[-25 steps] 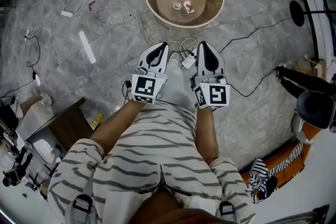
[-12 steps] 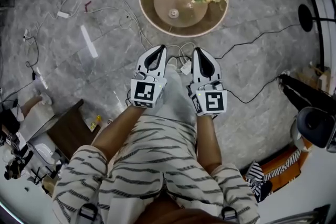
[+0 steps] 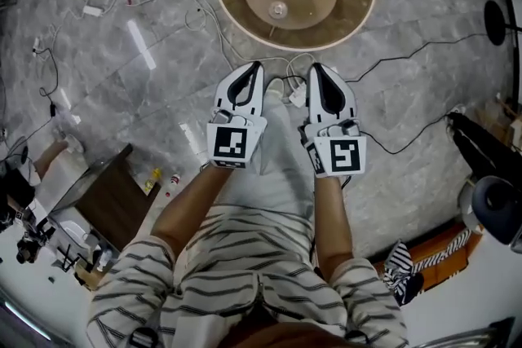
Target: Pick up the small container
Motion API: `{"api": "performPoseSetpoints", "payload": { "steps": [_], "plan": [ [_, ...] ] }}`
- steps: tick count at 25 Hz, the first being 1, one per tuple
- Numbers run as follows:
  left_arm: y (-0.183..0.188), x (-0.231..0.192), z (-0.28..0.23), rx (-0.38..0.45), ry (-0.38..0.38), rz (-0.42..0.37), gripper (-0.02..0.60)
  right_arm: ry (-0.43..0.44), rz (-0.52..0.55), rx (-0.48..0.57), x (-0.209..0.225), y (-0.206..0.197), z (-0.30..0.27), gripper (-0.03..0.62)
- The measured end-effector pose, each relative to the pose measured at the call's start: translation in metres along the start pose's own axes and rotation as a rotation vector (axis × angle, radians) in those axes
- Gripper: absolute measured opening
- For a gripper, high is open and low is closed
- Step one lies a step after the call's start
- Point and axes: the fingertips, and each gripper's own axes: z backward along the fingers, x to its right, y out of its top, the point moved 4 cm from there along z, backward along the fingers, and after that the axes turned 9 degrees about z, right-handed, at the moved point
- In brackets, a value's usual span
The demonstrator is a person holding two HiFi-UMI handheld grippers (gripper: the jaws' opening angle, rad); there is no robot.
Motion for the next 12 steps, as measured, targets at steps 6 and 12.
{"api": "performPoseSetpoints", "payload": {
  "steps": [6,12],
  "plan": [
    [-0.03,-0.014,-0.034,-0.018,-0.011,-0.029,-0.002,-0.016,-0.026,-0.029,0.006,-0.037,-0.023,0.011],
    [-0.062,-0.032,-0.062,-0.02,-0.006,-0.02,-0.002,-0.024,-0.023,-0.032,0.004,-0.068,-0.038,0.01]
  ]
}}
